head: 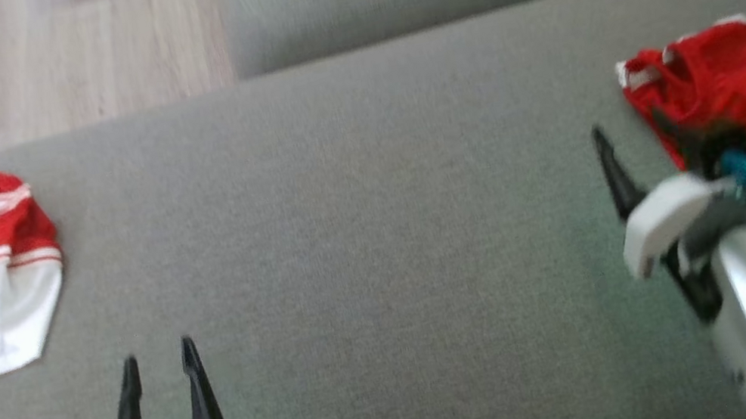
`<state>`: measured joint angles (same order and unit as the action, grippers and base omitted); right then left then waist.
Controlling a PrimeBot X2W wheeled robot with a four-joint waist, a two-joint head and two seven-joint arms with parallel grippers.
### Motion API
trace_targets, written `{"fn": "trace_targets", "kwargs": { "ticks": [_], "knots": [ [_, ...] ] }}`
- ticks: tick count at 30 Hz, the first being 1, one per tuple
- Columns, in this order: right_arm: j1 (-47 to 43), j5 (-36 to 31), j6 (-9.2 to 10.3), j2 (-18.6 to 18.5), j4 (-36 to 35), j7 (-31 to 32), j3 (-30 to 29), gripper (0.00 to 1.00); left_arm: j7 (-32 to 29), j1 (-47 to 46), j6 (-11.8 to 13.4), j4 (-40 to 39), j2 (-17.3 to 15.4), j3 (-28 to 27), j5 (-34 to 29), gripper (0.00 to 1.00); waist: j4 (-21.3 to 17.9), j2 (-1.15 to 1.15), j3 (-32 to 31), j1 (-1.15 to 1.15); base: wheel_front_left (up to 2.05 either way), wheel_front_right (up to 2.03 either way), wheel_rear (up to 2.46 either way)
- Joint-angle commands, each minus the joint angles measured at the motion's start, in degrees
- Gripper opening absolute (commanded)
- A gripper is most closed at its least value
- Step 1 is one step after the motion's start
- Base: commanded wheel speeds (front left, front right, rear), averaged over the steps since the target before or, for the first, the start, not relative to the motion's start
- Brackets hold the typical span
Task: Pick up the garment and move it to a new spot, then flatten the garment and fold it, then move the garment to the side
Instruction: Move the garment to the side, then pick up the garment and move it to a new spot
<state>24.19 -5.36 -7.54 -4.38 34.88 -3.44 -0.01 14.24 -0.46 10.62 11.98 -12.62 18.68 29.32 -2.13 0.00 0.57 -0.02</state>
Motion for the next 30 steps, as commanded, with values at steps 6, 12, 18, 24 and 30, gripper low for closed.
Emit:
{"fn": "trace_targets", "kwargs": {
  "ticks": [6,12,18,24,30],
  "knots": [
    [-8.0,3.7,0.05,1.4,-7.9,-2.6,3.3,1.0,0.7,2.1,0.3,-0.4,-1.1,-2.5,-0.6,1.0,1.4,0.0,-3.7,0.02,0.0,0.0,0.0],
    [-16.8,8.3,0.05,1.5,-15.3,-3.3,3.2,1.0,0.7,3.5,-0.2,-0.3,-0.6,-1.8,-0.6,1.0,2.9,0.0,-4.8,0.02,0.0,0.0,0.0],
    [-24.0,12.3,0.05,1.5,-19.8,-3.2,2.6,1.0,-0.3,4.0,-0.8,0.4,-0.2,-0.5,-0.2,1.0,3.4,0.0,-6.1,0.02,0.0,0.0,0.0],
    [-27.7,14.1,0.05,1.5,-21.5,-3.0,4.0,1.0,-1.3,4.3,-1.2,1.5,-0.1,0.1,0.5,1.0,3.3,0.0,-7.0,0.02,0.0,0.0,0.0],
    [-28.5,14.1,0.05,1.5,-22.3,-2.3,4.8,1.0,-1.5,4.5,-1.2,2.0,-0.4,0.2,0.8,1.0,3.4,0.0,-7.4,0.02,0.0,0.0,0.0]
  ]
}}
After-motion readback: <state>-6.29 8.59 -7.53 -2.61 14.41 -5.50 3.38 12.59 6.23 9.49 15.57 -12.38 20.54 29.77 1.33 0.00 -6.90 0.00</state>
